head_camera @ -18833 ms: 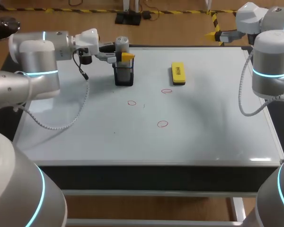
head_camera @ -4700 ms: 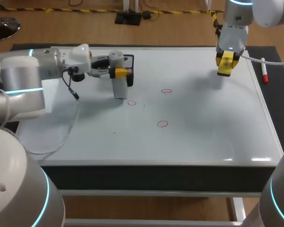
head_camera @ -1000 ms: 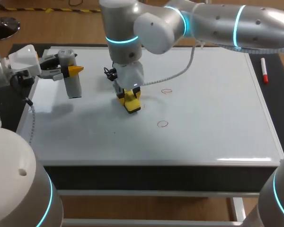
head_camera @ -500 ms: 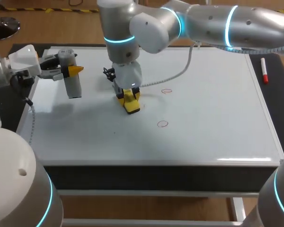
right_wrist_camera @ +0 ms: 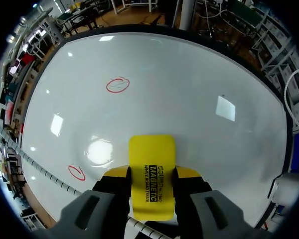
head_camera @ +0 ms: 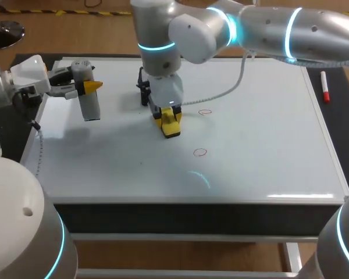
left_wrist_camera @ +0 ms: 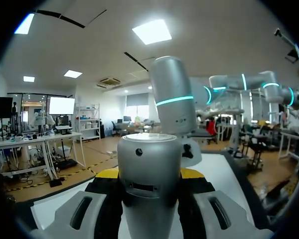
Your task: Pick up the inspection probe, press it on each red-marked spot on the whiteboard one by one, put down the probe, pick up the eraser, and wipe off all the red marks.
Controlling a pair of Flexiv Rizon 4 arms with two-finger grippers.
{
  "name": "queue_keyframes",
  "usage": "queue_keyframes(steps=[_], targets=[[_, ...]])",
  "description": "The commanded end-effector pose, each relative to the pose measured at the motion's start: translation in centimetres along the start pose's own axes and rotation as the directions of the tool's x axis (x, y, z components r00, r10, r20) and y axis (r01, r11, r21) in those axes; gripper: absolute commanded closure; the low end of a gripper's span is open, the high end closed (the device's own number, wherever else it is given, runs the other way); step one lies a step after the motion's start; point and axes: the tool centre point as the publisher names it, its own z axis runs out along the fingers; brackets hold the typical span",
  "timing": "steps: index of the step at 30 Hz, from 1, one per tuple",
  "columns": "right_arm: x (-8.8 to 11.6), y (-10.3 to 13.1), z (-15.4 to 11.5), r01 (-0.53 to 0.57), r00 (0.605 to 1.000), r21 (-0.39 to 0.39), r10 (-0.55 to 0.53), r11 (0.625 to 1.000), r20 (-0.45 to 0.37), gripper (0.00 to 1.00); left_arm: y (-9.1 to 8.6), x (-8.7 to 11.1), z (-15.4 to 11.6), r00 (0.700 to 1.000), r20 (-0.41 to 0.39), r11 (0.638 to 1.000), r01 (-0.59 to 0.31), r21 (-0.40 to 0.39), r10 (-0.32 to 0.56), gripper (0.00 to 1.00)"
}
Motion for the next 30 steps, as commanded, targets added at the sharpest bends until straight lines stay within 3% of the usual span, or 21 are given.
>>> queue_keyframes(steps=[1, 10, 19, 24, 30], targets=[[2.1, 0.4, 0.9, -0.011, 1.000, 0.012, 0.011, 1.000, 0.012, 1.00, 0.0, 0.0, 0.0, 1.000, 0.001, 1.000, -0.002, 0.003, 0.002, 1.00], [4.3, 0.8, 0.2, -0.066, 0.997, 0.027, 0.066, 0.997, 0.027, 1.00, 0.0, 0.0, 0.0, 1.000, 0.001, 1.000, -0.002, 0.003, 0.002, 1.00], [7.1, 0.7, -3.3, -0.089, 0.995, 0.062, 0.086, 0.994, 0.059, 1.00, 0.0, 0.0, 0.0, 1.000, 0.001, 1.000, -0.002, 0.003, 0.002, 1.00], [10.3, 0.2, -4.4, -0.133, 0.990, 0.073, 0.129, 0.988, 0.061, 1.00, 0.0, 0.0, 0.0, 1.000, 0.001, 1.000, -0.002, 0.003, 0.002, 1.00], [15.7, -0.2, -4.6, -0.208, 0.977, 0.069, 0.203, 0.976, 0.069, 1.00, 0.0, 0.0, 0.0, 1.000, 0.001, 1.000, -0.002, 0.003, 0.002, 1.00]])
